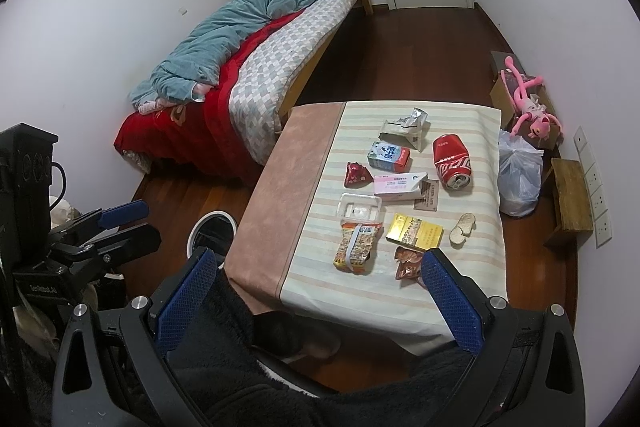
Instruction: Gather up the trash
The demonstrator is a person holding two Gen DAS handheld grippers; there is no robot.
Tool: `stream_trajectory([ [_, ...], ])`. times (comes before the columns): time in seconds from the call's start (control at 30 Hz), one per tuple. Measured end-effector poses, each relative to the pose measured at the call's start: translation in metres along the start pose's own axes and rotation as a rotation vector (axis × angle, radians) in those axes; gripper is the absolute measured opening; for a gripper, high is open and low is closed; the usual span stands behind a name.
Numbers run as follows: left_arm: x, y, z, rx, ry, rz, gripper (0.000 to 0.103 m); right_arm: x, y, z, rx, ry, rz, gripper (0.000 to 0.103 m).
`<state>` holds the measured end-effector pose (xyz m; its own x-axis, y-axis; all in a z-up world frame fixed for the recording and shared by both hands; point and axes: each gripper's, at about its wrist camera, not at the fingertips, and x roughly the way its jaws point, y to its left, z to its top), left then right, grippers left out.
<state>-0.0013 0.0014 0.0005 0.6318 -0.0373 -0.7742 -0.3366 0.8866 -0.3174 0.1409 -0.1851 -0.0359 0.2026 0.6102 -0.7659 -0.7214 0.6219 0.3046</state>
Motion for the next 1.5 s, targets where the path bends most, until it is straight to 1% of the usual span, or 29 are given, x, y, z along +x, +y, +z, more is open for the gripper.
stream_trajectory([
  [0.5, 0.000, -0.001, 0.002, 0.001, 0.006, -0.003, 0.103, 0.000, 0.000, 0.000, 0.002, 0.004, 0.004, 0.103],
  [0.73, 0.002, -0.002, 0.002, 0.004, 0.005, -0.003, 0.103, 0.007, 0.005, -0.010, -0.003, 0.000, 0.004, 0.103],
  [1.5, 0.004, -0.010, 0.008, 0.016, 0.003, -0.004, 0.103, 0.004, 0.005, -0.005, -0.001, 0.002, 0.005, 0.103],
])
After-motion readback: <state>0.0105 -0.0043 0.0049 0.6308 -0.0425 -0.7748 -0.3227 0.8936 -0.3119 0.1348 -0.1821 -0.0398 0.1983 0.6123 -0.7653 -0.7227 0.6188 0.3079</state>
